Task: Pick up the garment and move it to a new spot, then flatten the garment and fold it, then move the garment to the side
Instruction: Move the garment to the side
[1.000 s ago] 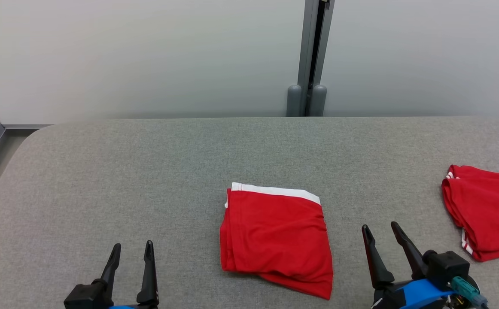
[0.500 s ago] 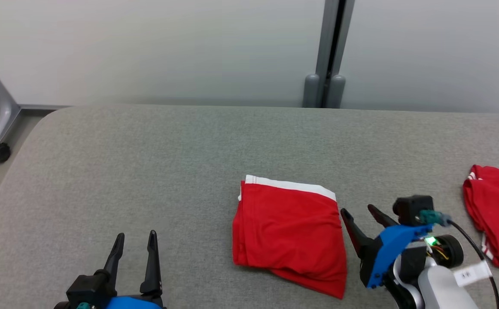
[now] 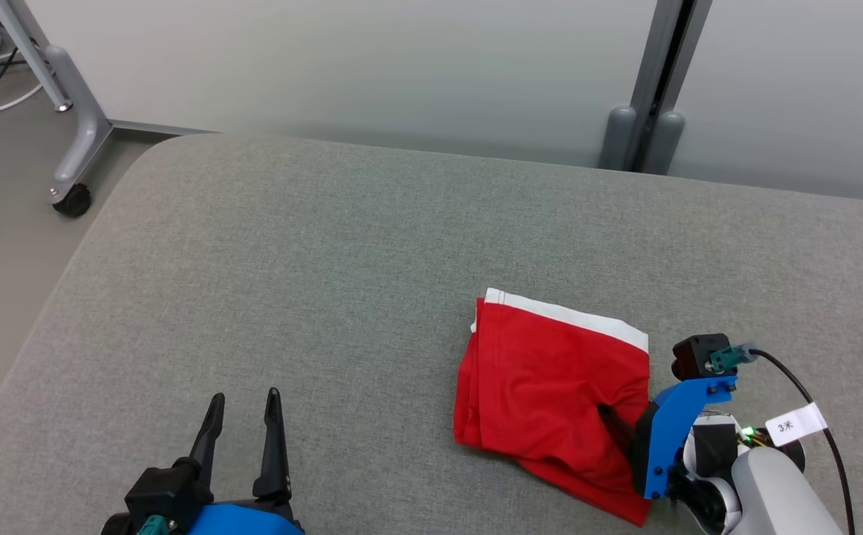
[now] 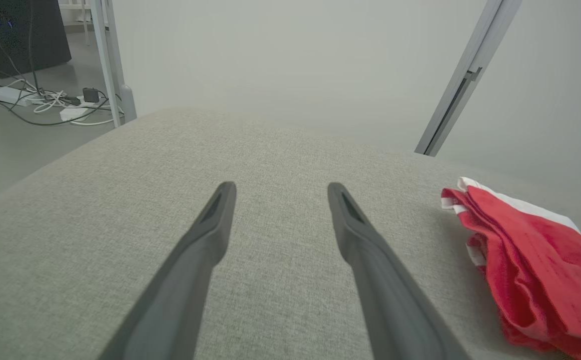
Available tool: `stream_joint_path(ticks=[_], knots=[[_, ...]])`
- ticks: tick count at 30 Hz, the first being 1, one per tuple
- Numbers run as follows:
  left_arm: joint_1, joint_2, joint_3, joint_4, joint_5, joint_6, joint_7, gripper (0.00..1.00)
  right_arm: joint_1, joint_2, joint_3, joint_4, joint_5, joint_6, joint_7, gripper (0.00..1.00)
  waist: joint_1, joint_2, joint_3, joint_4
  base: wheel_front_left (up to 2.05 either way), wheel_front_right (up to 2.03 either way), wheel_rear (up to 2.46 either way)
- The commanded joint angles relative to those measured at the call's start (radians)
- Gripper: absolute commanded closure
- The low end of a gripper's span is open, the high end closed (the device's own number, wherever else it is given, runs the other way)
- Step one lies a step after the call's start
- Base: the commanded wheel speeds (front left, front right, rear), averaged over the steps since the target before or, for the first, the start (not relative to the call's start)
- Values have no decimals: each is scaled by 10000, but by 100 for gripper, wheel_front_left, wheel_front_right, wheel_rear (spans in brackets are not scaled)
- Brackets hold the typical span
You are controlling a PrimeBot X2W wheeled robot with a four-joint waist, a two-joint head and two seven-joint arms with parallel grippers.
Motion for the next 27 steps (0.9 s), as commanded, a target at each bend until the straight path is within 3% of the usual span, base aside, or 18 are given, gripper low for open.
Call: stream_joint_path(ticks=[1, 2, 3, 4, 6, 12, 27], knots=[[-191, -19, 27, 22, 72, -46, -25, 0, -111, -13, 13, 167, 155, 1, 149, 1, -1, 0, 89, 136, 0, 0, 0], [-191, -37, 46, 31, 106, -62, -25, 0, -119, -13, 12, 249, 235, 1, 172, 17, -1, 0, 99, 164, 0, 0, 0], [-197, -53, 62, 37, 132, -91, -25, 0, -133, -10, 15, 309, 273, 1, 173, 51, -1, 0, 109, 187, 0, 0, 0], [-209, -65, 79, 44, 158, -105, -25, 0, -169, -8, 16, 336, 320, 1, 91, 60, -1, 0, 123, 199, 0, 0, 0], [-249, -32, 28, 39, 298, -111, -25, 0, -276, -8, 13, 319, 259, 1, -166, 100, -1, 0, 159, 167, 0, 0, 0], [-332, -73, -76, -54, 515, -199, -25, 0, -659, -46, 74, 159, -159, -1, -799, 100, -1, 0, 363, -466, 0, 0, 0], [-993, 333, -99, -414, 981, -202, 38, 0, -569, -965, 404, -1842, -536, 1, -1289, 100, -1, 0, 1537, -4754, 0, 0, 0]])
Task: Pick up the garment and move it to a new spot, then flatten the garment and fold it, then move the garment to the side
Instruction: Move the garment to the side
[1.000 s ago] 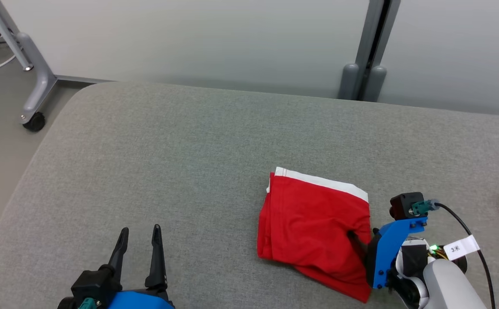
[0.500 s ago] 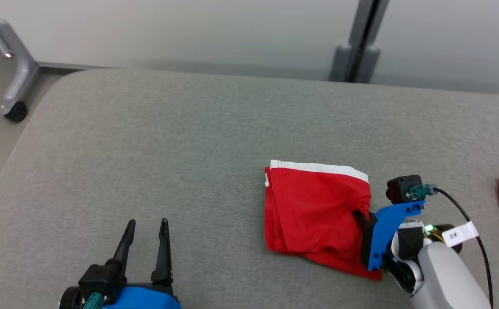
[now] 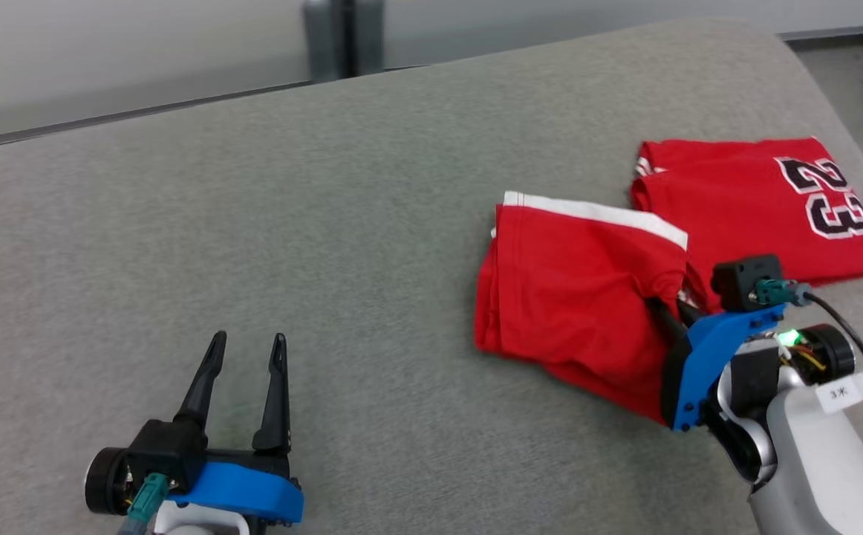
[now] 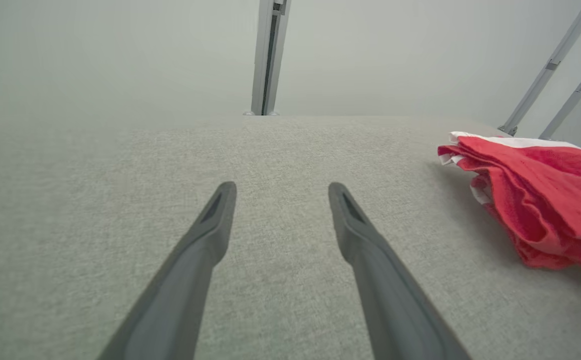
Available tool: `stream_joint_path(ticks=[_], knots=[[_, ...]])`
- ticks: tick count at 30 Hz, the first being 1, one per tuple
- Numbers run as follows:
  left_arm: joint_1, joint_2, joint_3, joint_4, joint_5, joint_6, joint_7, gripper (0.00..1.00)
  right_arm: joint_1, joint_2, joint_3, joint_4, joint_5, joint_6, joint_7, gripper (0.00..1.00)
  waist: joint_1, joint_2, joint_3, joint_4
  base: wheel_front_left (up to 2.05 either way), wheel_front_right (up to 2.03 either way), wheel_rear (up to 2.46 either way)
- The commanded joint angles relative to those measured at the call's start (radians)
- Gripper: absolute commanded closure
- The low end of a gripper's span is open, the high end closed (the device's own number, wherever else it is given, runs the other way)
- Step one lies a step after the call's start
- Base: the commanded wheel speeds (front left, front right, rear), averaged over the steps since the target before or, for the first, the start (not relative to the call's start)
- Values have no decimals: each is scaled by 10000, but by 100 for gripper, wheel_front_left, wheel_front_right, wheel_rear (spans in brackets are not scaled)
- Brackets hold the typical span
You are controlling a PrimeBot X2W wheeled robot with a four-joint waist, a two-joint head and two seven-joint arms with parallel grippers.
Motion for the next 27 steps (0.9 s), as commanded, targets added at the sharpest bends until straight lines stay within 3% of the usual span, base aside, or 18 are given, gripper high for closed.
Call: stream_joint_path(ticks=[1, 7, 13, 18, 27], knots=[[-128, 91, 44, -37, 80, 7, 2, 0, 125, -27, 28, -162, 67, 1, -19, 100, -1, 0, -219, -450, 0, 0, 0], [-335, 286, -20, -185, 159, -31, 172, 0, 180, 155, 197, -1065, 297, 1, 58, 100, -1, 0, -39, -1254, 0, 0, 0], [-318, 324, -189, -321, 185, -24, 298, 0, -308, -194, 146, -1264, 290, 1, 399, 100, -1, 0, -124, -1185, 0, 0, 0], [-188, 362, -195, -361, 118, 49, 316, 0, -955, -865, -16, -790, 380, 1, 1000, 100, -1, 0, -166, -773, 0, 0, 0], [-241, 346, -341, -407, 91, 20, 333, 0, -2631, -2794, 73, 743, 90, -1, 2197, 100, -1, 0, -30, 175, 0, 0, 0]])
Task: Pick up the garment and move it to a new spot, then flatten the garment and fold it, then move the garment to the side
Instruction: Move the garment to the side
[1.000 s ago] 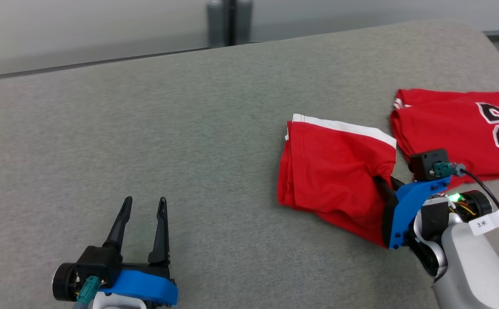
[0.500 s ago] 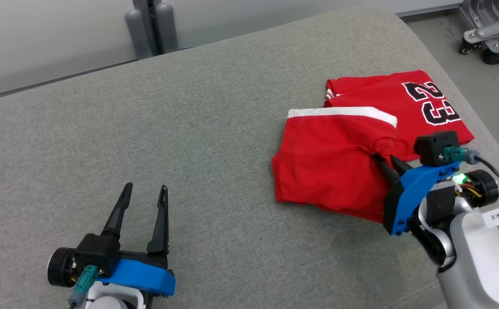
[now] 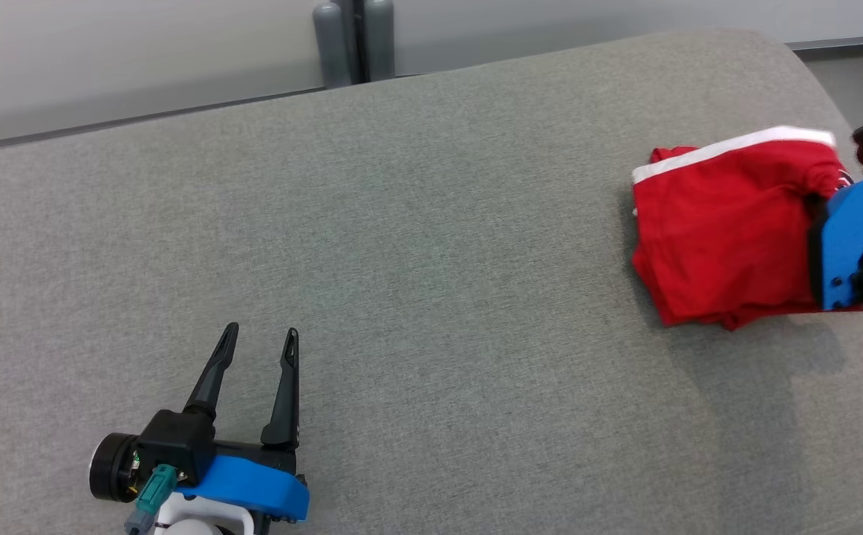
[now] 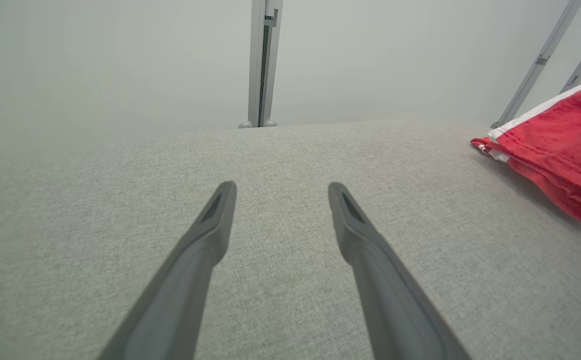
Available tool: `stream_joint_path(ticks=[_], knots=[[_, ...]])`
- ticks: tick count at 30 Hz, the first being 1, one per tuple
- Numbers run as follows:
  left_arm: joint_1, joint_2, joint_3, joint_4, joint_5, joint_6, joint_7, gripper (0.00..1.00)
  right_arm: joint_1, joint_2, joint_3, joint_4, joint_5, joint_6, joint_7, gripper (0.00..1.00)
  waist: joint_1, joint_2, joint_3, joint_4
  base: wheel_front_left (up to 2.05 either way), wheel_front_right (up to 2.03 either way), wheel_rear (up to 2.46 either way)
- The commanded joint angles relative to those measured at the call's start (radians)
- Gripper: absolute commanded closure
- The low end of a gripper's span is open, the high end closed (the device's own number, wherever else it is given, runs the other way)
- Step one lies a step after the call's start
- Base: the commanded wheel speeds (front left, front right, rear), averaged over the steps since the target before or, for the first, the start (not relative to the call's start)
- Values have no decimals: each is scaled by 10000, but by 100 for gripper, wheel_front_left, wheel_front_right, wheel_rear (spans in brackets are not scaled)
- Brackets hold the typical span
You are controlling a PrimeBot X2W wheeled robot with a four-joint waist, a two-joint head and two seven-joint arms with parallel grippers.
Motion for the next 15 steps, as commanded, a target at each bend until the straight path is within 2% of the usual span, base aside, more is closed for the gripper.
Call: stream_joint_path(ticks=[1, 5, 10, 11, 12, 13, 14, 15], knots=[[-105, 55, 44, -20, -11, 3, -20, 0, -241, -178, -39, 149, -70, -3, 83, 100, 0, 0, 138, 206, 0, 0, 0], [-167, 94, 26, 2, -32, -29, -61, 0, -683, -682, -305, 646, -171, -3, 327, 100, 0, 0, 272, 513, 0, 0, 0], [-182, 147, 17, -62, -38, 16, -70, 0, -885, -991, -626, 961, -333, -3, 249, 100, 0, 0, 464, 701, 0, 0, 0], [-184, 147, 6, -72, -37, 23, -73, 0, -916, -1009, -668, 1021, -380, -3, 203, 93, 0, 0, 497, 714, 0, 0, 0], [-187, 154, -4, -88, -32, 32, -69, 0, -950, -996, -733, 1070, -420, -3, 131, 83, 0, 0, 526, 717, 0, 0, 0], [-195, 161, -22, -104, -22, 49, -58, 0, -963, -966, -793, 1123, -475, -3, 60, 66, 0, 0, 553, 716, 0, 0, 0], [-204, 166, -37, -119, -11, 61, -37, 0, -967, -912, -836, 1161, -517, -3, -21, 13, 0, 0, 587, 703, 0, 0, 0], [-218, 175, -50, -132, -4, 66, -10, 0, -981, -828, -921, 1200, -550, -3, -119, 0, 0, 0, 616, 686, 0, 0, 0]])
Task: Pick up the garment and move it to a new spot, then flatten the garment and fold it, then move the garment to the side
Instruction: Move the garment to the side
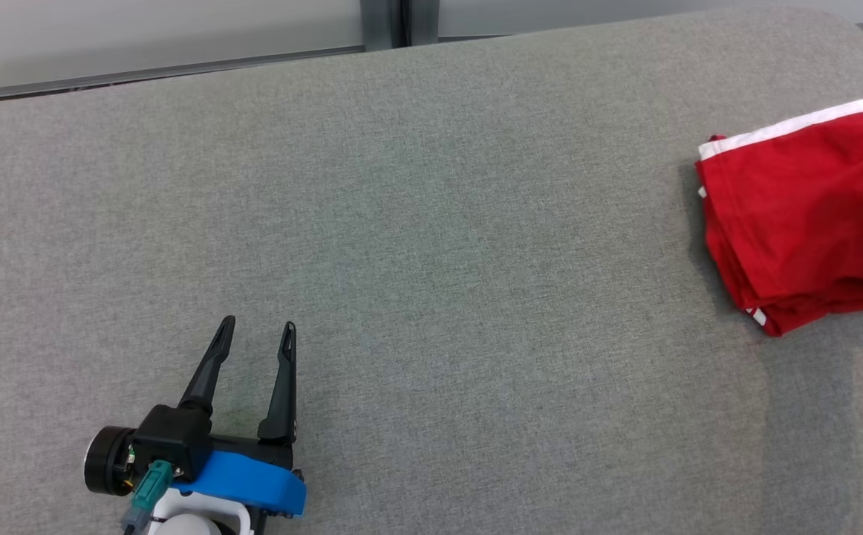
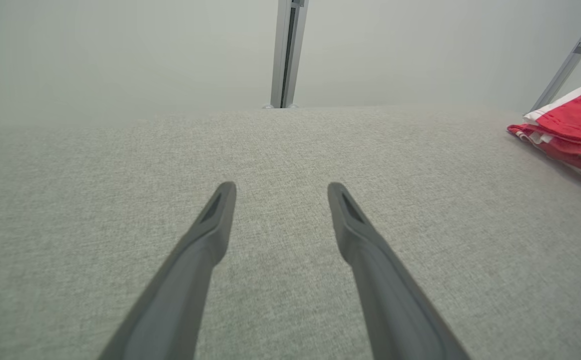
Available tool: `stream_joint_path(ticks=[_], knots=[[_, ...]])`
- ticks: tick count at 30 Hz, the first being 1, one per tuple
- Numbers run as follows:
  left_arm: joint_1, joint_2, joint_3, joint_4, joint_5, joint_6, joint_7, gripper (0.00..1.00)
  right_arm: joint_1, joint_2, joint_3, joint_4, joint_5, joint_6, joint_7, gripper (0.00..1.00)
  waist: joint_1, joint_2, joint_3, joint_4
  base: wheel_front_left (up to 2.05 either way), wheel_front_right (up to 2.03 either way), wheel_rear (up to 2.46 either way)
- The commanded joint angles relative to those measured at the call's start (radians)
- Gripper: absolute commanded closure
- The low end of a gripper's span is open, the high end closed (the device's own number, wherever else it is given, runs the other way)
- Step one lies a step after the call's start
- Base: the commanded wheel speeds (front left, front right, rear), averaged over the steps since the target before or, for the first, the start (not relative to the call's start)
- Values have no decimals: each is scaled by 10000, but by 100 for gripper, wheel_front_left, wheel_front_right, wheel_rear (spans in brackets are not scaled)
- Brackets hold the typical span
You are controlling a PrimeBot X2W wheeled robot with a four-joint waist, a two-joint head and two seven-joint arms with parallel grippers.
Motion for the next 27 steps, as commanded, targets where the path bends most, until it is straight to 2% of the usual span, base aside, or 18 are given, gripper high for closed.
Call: stream_joint_path(ticks=[1, 6, 15, 20, 27], knots=[[-134, 55, -9, -61, 11, 35, 36, 0, -165, 131, -96, 62, -110, -3, -161, 0, 0, 0, 36, -36, 0, 0, 0], [-208, 108, -67, -123, 42, 65, 131, 0, -258, 465, -266, 119, -405, -3, -901, 0, 0, 0, 103, -179, 0, 0, 0], [-266, 137, 59, -144, -192, 118, 148, 0, -564, 1245, 418, -219, -332, -3, -2319, 0, 0, 0, -173, -272, 0, 0, 0], [-210, 46, 346, 0, -564, 155, 48, 0, -554, 1639, 785, -296, -435, -3, -3146, 0, 0, 0, -530, -99, 0, 0, 0], [185, -60, 971, 242, -1113, 382, -146, 0, 390, 2733, 903, -360, -644, -1, -4883, 0, 0, 0, -1339, 568, 0, 0, 0]])
